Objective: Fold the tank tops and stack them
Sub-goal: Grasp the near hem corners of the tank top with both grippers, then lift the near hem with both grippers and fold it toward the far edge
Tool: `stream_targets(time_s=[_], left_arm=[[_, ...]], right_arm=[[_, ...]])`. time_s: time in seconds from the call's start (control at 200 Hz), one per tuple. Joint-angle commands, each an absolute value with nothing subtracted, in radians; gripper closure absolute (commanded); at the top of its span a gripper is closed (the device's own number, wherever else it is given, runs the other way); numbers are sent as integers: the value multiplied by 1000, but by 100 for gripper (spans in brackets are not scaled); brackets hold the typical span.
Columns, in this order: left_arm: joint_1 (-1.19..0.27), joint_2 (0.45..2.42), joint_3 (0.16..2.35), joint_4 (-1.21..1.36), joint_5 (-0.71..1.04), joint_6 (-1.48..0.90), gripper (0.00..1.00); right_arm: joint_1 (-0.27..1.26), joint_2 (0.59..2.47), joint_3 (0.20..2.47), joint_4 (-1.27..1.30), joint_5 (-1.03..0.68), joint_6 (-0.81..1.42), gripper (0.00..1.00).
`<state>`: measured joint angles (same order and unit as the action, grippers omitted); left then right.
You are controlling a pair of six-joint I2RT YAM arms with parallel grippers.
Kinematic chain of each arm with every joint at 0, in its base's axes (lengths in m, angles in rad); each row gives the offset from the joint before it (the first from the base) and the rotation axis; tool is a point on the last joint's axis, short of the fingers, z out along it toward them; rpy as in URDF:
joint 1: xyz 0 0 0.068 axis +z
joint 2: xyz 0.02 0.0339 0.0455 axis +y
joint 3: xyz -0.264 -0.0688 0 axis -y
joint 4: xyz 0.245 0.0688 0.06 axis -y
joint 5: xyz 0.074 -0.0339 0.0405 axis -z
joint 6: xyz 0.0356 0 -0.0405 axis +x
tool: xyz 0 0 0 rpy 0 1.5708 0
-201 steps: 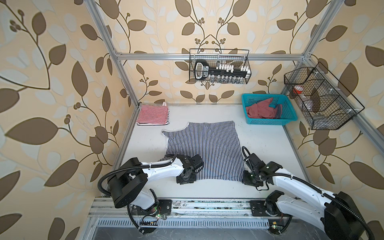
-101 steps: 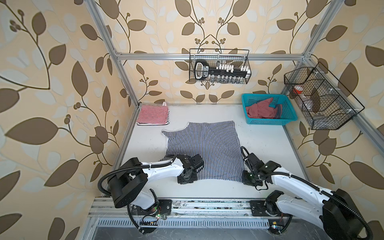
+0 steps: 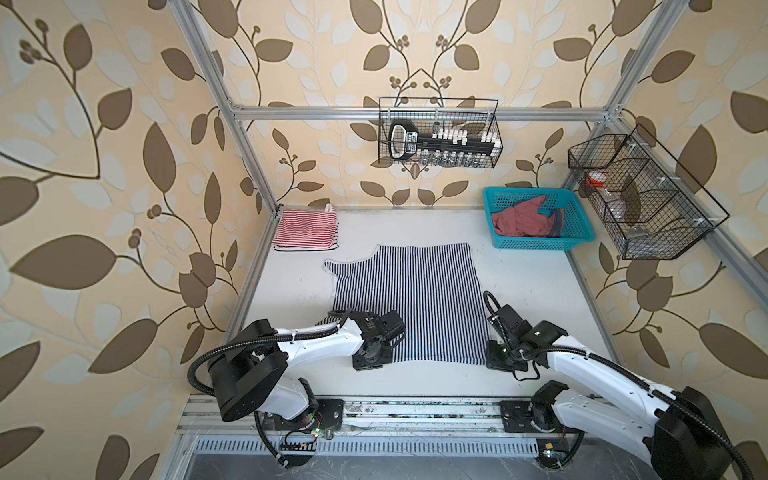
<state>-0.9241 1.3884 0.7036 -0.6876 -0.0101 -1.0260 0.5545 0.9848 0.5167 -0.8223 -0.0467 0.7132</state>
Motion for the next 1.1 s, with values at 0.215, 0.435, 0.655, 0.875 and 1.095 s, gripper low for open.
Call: stream_targets(time_s=[0.215, 0.435, 0.655, 0.875, 1.095], left_arm=[[-928, 1303, 820, -846, -95, -979, 100], [-906, 1374, 913, -894, -124, -910, 100], [-820, 1409, 955, -894, -111, -806, 100], [-758, 1478, 1015, -904, -107, -735, 100], [-718, 1538, 1077, -921, -108, -676, 100]], right_arm=[[531, 1005, 652, -892, -36, 639, 100], [466, 1077, 720, -881, -55, 561, 100], [396, 1140, 772, -859, -85, 493, 100], [339, 1225, 818, -833, -121, 428, 100], [304, 1312, 870, -816, -141, 384, 100]])
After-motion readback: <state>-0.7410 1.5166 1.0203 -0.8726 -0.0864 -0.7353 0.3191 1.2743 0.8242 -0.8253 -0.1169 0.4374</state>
